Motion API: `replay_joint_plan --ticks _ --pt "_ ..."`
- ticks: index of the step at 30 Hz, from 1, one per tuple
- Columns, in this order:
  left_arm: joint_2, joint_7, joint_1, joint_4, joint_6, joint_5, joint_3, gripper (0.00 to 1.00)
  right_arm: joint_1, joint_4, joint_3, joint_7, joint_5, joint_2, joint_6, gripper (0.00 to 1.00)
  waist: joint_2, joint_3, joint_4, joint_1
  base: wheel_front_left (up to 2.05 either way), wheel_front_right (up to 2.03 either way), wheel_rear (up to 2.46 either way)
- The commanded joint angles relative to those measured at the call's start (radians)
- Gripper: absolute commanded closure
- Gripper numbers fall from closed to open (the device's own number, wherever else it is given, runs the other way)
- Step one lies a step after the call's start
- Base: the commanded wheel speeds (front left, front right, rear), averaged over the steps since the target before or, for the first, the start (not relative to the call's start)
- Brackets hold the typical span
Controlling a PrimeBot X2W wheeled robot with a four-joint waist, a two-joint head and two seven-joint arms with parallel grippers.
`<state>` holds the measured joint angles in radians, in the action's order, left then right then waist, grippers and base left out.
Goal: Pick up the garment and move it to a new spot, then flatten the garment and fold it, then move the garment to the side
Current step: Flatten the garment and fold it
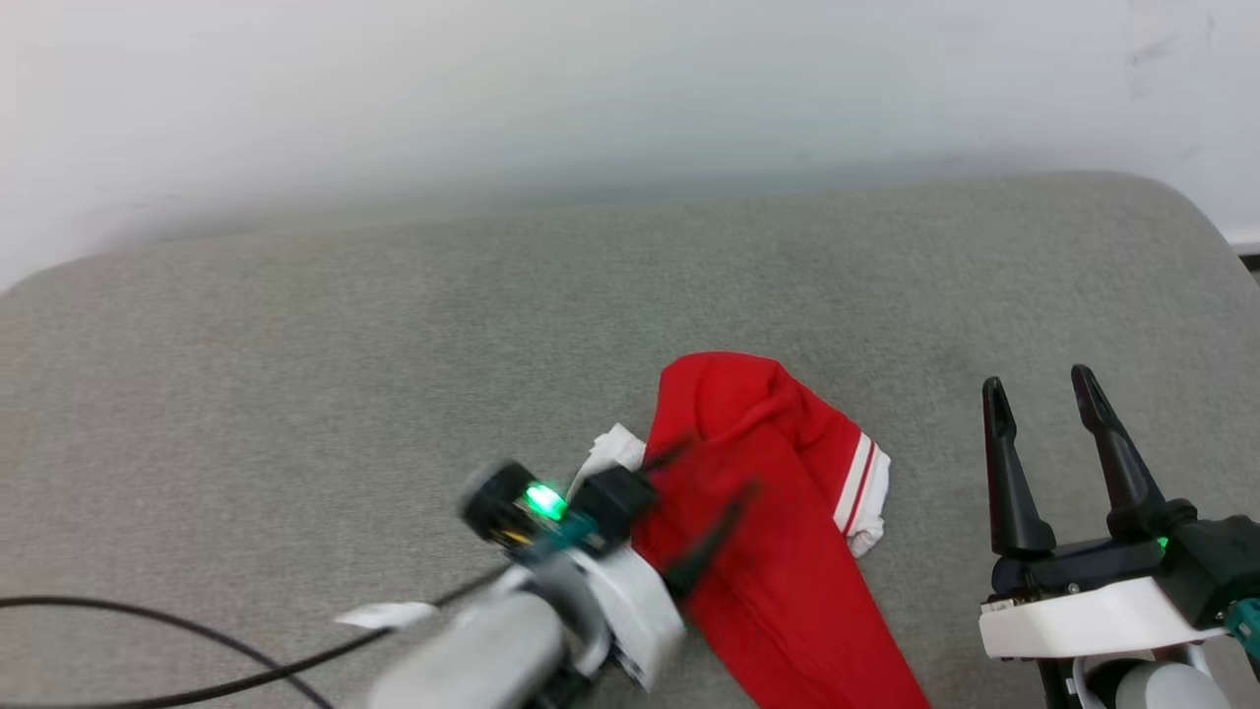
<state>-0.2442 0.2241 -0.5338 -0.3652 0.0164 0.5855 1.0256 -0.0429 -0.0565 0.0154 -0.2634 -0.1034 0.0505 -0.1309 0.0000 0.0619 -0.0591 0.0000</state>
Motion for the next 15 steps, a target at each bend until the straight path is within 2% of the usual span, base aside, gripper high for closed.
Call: replay_joint_plan --ticks 1,4,5,8,10,15 --pt "-0.046 0.022 -0.011 0.032 -0.058 0.002 -0.071 0.00 0.011 0.000 -0.003 -0.002 0.006 -0.001 0.000 0.00 0.0000 -0.026 0.028 0.0000 0.00 0.00 0.00" --pt "-0.114 0.036 0.009 0.085 -0.144 -0.003 -0.176 0.00 0.023 -0.003 -0.003 -0.002 0.011 -0.001 0.000 0.00 0.0000 -0.037 0.043 0.0000 0.00 0.00 0.00" --pt "-0.114 0.036 0.009 0.085 -0.144 -0.003 -0.176 0.00 0.023 -0.003 -0.003 -0.002 0.011 -0.001 0.000 0.00 0.0000 -0.037 0.043 0.0000 0.00 0.00 0.00" --pt "-0.171 0.042 0.061 0.156 -0.228 -0.003 -0.295 0.00 0.024 -0.012 0.005 -0.002 0.012 -0.001 0.000 0.00 0.0000 -0.039 0.051 0.0000 0.00 0.00 0.00" --pt "-0.199 0.041 0.116 0.224 -0.268 -0.018 -0.386 0.00 0.025 -0.018 0.009 -0.002 0.013 -0.001 0.000 0.00 0.0000 -0.037 0.052 0.0000 0.00 0.00 0.00" --pt "-0.222 0.041 0.303 0.369 -0.307 -0.069 -0.552 0.00 0.025 -0.030 0.012 -0.002 0.011 -0.001 0.000 0.00 0.0000 -0.026 0.048 0.0000 0.00 0.00 0.00"
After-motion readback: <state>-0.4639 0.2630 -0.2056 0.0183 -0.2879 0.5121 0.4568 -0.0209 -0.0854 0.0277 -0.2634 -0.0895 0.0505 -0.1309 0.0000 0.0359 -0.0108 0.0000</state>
